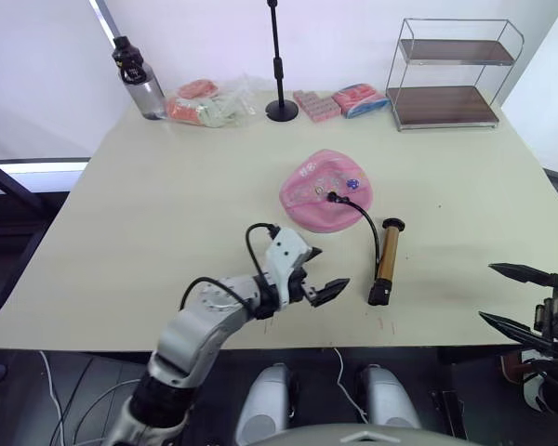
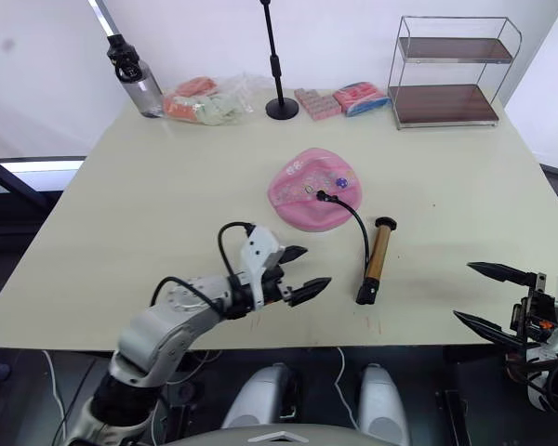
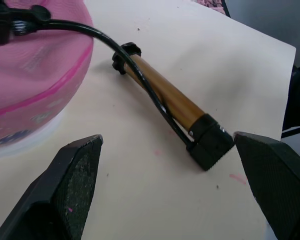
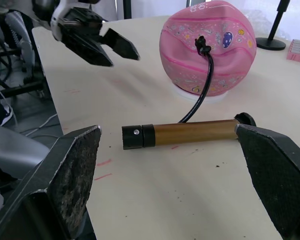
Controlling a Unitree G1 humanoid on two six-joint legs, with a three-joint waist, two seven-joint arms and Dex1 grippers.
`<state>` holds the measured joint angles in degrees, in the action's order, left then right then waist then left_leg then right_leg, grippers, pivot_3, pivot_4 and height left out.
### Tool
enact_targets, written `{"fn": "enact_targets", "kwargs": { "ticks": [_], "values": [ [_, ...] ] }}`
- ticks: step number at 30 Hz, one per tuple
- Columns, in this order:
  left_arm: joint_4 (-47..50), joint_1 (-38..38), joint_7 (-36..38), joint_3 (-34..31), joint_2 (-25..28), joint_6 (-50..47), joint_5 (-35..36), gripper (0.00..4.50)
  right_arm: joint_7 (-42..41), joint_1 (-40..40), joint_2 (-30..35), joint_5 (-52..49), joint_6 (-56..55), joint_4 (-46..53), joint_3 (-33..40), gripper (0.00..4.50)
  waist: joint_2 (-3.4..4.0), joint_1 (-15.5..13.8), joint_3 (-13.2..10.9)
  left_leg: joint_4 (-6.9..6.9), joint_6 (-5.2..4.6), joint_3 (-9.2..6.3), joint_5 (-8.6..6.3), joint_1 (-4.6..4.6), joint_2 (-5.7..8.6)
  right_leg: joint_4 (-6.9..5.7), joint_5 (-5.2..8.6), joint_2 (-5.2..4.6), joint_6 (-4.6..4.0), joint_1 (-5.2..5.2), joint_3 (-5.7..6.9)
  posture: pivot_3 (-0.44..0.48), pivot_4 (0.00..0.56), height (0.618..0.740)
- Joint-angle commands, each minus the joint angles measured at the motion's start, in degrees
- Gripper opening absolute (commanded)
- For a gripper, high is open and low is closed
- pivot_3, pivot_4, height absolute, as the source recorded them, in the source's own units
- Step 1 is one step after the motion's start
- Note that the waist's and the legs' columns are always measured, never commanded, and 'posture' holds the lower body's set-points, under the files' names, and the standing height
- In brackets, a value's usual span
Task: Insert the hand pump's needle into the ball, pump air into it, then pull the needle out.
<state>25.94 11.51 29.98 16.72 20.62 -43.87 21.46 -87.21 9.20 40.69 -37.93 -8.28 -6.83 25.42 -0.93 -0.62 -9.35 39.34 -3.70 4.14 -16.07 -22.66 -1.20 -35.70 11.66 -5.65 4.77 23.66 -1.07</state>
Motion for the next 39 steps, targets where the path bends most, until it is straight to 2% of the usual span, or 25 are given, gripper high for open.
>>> {"fn": "enact_targets", "kwargs": {
  "ticks": [1,8,15,29,33,39],
  "values": [
    [-2.32,2.78,-0.56,3.24,-2.28,0.28,-1.74,4.44,-0.49,-1.17,1.06,-0.24,-0.01,-0.06,0.43,4.50,0.00,-0.05,0.00,0.00,0.00,-0.01,0.00,0.00,0.00,0.01,0.00,0.00,0.00,-0.01,0.00,0.000,0.150,0.740],
    [-8.54,7.83,-1.22,7.86,-6.85,0.27,-5.15,4.44,-2.13,-2.03,1.38,0.34,-0.04,-0.56,-0.62,4.50,0.00,-0.18,0.00,0.02,0.01,-0.04,0.01,-0.01,0.02,0.01,0.00,0.00,0.00,-0.02,0.02,0.000,0.150,0.740],
    [-13.76,11.07,-3.49,11.12,-12.06,-3.83,-7.45,4.44,-2.30,-2.67,0.93,0.90,-0.54,-0.78,-1.54,4.50,0.00,-0.14,0.00,0.02,0.00,-0.08,0.01,-0.06,0.04,0.04,0.00,0.00,0.00,-0.02,0.04,0.000,0.150,0.740],
    [-19.27,12.34,-7.80,14.39,-20.43,-6.57,-11.23,4.44,-2.56,-2.77,0.72,1.11,-0.28,-0.30,-2.08,4.50,0.00,-0.17,0.00,0.03,0.00,-0.11,0.01,-0.08,0.05,0.05,0.00,-0.02,0.01,-0.02,0.06,0.000,0.150,0.740],
    [-21.11,12.86,-9.01,17.18,-21.49,-7.92,-13.69,4.44,-2.83,-2.93,1.09,1.20,-0.36,-0.51,-1.90,4.50,0.00,-0.16,0.00,0.03,0.00,-0.12,0.01,-0.09,0.06,0.05,0.00,-0.02,0.01,-0.02,0.06,0.000,0.150,0.740],
    [-23.77,13.32,-9.88,16.50,-21.27,-7.35,-15.73,4.44,-2.58,-3.03,1.47,2.44,-1.32,-0.86,-1.90,4.50,0.01,-0.16,0.01,0.03,0.00,-0.14,0.01,-0.09,0.06,0.06,0.00,-0.02,0.01,-0.01,0.08,0.000,0.150,0.740]
  ]
}}
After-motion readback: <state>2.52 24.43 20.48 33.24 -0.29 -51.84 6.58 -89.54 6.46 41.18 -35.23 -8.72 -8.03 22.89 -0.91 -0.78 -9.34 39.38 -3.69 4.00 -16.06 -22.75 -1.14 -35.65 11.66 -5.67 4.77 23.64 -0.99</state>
